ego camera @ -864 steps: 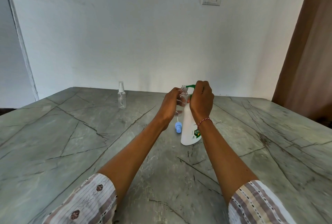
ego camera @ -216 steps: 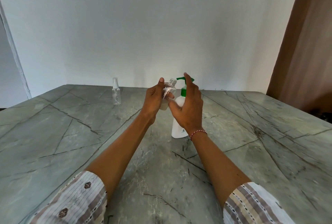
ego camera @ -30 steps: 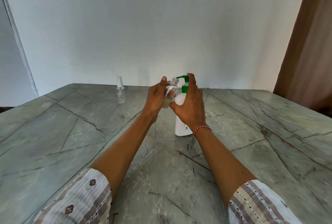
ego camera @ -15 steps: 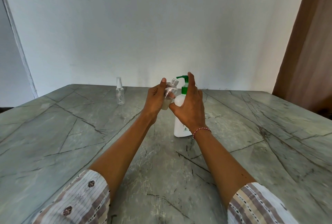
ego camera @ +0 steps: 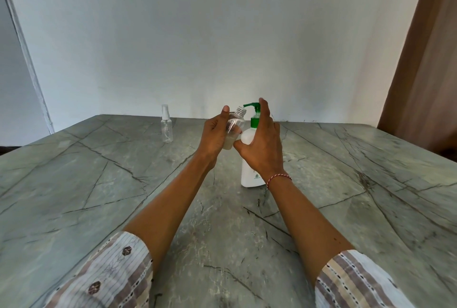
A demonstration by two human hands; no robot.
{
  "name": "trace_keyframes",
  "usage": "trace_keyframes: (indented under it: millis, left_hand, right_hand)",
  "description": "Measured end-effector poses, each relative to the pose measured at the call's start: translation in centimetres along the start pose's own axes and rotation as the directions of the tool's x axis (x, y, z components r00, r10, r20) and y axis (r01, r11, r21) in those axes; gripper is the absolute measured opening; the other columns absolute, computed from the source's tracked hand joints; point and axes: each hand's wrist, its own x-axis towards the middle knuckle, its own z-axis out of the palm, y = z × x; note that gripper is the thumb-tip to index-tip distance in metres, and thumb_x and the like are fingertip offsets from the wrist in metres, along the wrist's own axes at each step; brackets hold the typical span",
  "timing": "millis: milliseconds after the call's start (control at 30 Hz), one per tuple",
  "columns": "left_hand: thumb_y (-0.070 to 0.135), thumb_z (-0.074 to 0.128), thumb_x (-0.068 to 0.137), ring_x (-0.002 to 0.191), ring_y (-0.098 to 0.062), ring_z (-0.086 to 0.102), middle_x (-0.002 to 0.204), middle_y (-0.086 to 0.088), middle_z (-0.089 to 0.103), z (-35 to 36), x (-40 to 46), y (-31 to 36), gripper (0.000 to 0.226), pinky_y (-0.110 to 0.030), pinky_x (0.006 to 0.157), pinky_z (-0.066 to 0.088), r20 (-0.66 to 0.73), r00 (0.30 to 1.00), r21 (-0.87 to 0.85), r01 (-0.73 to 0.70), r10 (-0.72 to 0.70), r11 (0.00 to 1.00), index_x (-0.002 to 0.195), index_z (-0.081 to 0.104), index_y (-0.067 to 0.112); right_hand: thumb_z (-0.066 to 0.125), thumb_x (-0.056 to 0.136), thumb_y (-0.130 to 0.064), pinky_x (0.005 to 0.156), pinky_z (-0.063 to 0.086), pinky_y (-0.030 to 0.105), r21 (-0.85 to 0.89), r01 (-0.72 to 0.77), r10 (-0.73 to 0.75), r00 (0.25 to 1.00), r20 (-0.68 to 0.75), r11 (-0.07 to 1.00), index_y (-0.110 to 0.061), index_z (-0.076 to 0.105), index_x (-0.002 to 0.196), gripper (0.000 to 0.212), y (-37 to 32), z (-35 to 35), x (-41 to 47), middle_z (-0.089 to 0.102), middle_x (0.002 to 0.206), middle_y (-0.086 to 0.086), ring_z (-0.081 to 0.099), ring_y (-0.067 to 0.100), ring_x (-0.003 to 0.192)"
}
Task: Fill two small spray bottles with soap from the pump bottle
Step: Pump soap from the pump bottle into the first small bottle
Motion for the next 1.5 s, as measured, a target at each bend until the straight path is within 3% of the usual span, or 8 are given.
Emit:
trace_keyframes:
  millis: [100,367,500,767,1000,1167,1500]
  left_hand:
    - [0.042,0.036,0.096,0.057,0.004,0.063,0.060,0.015,0.069,0.18,-0.10,0.04,0.039,-0.007,0.049,0.045,0.005,1.000,0.005,0.002,-0.002,1.000,0.077,0.067,0.029]
    - [0.042,0.036,0.096,0.056,0.006,0.062,0.059,0.016,0.068,-0.02,0.08,0.15,0.041,-0.006,0.048,0.044,-0.012,1.000,-0.001,0.010,-0.010,1.000,0.077,0.067,0.023]
    - [0.043,0.036,0.096,0.058,0.004,0.063,0.061,0.015,0.068,0.08,0.03,0.17,0.038,-0.006,0.050,0.045,-0.006,1.000,0.002,0.007,-0.007,1.000,0.077,0.066,0.028]
    - [0.044,0.036,0.095,0.058,0.002,0.064,0.060,0.013,0.069,0.12,0.01,0.05,0.039,-0.007,0.050,0.046,0.001,1.000,0.003,0.011,-0.011,1.000,0.079,0.067,0.025]
    - [0.043,0.036,0.096,0.058,0.004,0.063,0.063,0.012,0.068,0.15,0.04,0.11,0.039,-0.006,0.050,0.045,-0.014,1.000,0.008,0.008,-0.008,1.000,0.080,0.067,0.025]
    - [0.043,0.036,0.096,0.058,0.003,0.063,0.060,0.014,0.068,0.08,0.07,0.15,0.038,-0.008,0.049,0.045,-0.005,1.000,0.011,0.011,-0.011,1.000,0.079,0.067,0.028]
    - [0.044,0.036,0.096,0.057,0.007,0.062,0.060,0.020,0.068,0.10,-0.03,0.07,0.038,-0.005,0.047,0.043,-0.009,1.000,0.016,0.025,-0.025,1.000,0.086,0.068,0.026]
  right_hand:
    - [0.079,0.069,-0.031,0.087,0.041,0.033,0.002,-0.010,0.010,1.000,0.000,1.000,-0.024,0.006,0.148,0.108,0.05,-0.11,0.00,0.048,0.131,0.007,0.044,0.025,0.117]
    - [0.078,0.067,-0.024,0.088,0.047,0.040,-0.007,0.007,-0.007,1.000,0.003,1.000,-0.019,0.017,0.145,0.100,-0.21,-0.06,-0.06,0.048,0.131,0.007,0.045,0.027,0.115]
    - [0.079,0.066,-0.025,0.087,0.047,0.039,-0.004,0.010,-0.010,1.000,-0.015,1.000,-0.017,0.021,0.144,0.097,-0.16,-0.04,-0.10,0.049,0.131,0.008,0.046,0.027,0.113]
    - [0.078,0.068,-0.033,0.085,0.042,0.031,-0.005,-0.014,0.014,1.000,-0.002,1.000,-0.028,0.000,0.148,0.112,0.15,-0.16,-0.03,0.049,0.129,0.006,0.044,0.024,0.116]
    - [0.079,0.069,-0.029,0.094,0.043,0.038,-0.010,-0.005,0.005,0.999,0.032,1.000,-0.020,0.011,0.147,0.104,-0.04,-0.12,0.08,0.045,0.135,0.009,0.044,0.027,0.120]
    - [0.079,0.066,-0.026,0.086,0.047,0.037,0.008,0.026,-0.025,1.000,-0.010,1.000,-0.017,0.022,0.142,0.096,-0.12,-0.20,-0.15,0.049,0.131,0.006,0.047,0.026,0.111]
    - [0.079,0.068,-0.033,0.090,0.044,0.035,-0.027,-0.013,0.013,1.000,-0.002,1.000,-0.023,0.006,0.148,0.108,0.14,-0.04,0.03,0.048,0.132,0.008,0.044,0.025,0.118]
